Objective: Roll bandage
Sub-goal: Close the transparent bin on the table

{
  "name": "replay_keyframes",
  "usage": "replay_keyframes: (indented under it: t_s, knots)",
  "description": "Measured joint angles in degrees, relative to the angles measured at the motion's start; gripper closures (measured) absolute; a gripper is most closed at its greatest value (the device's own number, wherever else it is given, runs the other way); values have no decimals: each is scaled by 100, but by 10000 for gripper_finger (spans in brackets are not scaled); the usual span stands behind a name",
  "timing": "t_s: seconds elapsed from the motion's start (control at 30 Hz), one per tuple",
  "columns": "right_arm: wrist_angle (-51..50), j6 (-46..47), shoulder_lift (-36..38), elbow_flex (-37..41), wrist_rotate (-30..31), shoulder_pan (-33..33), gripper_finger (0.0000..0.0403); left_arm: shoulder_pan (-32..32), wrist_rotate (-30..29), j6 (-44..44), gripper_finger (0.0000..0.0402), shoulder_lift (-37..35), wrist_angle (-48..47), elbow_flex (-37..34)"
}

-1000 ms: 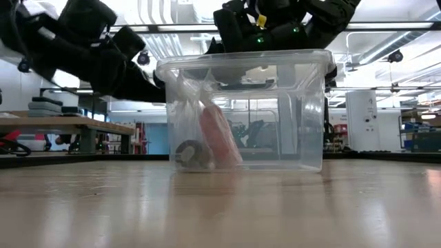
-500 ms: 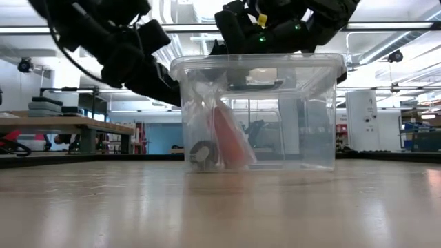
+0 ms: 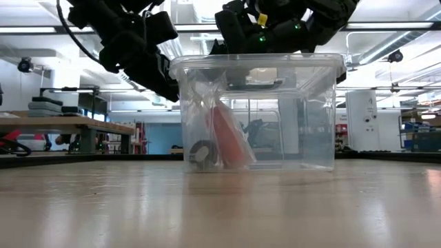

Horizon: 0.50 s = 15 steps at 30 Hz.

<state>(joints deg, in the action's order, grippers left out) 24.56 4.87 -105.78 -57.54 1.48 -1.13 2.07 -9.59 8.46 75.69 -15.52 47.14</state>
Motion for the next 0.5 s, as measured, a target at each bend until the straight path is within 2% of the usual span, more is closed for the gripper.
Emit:
replay_keyframes:
  t_s: [0.13,0.5]
  knots:
    - [-13,-2,1,0,2,7,403,-2,2,-106,378,241,-664,470]
    - [-109,-20,11,-2,0,11,403,-9,27,-317,380,1286,-3102,2378]
